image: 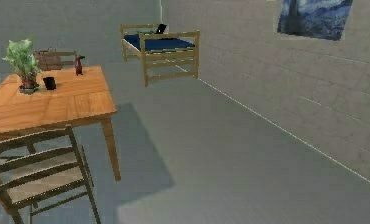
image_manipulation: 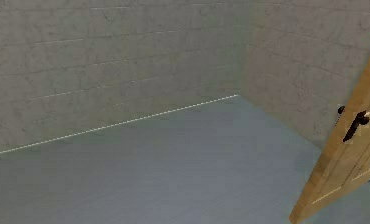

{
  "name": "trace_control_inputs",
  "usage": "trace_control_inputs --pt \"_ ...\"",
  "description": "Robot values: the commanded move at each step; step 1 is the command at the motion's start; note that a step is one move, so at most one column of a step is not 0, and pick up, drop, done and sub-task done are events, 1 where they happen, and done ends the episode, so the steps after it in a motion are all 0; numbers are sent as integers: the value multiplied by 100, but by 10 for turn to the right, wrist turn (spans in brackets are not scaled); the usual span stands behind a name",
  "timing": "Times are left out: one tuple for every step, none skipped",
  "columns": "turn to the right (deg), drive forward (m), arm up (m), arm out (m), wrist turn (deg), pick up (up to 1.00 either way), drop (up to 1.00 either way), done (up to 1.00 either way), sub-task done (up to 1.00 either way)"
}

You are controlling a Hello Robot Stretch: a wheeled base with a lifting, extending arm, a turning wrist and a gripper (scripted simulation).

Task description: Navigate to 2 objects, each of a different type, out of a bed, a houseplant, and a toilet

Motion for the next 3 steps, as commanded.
trace_control_inputs --pt "30 0 0 0 0 0 0 0 0" --pt "0 100 0 0 0 0 0 0 0" --pt "30 0 0 0 0 0 0 0 0"
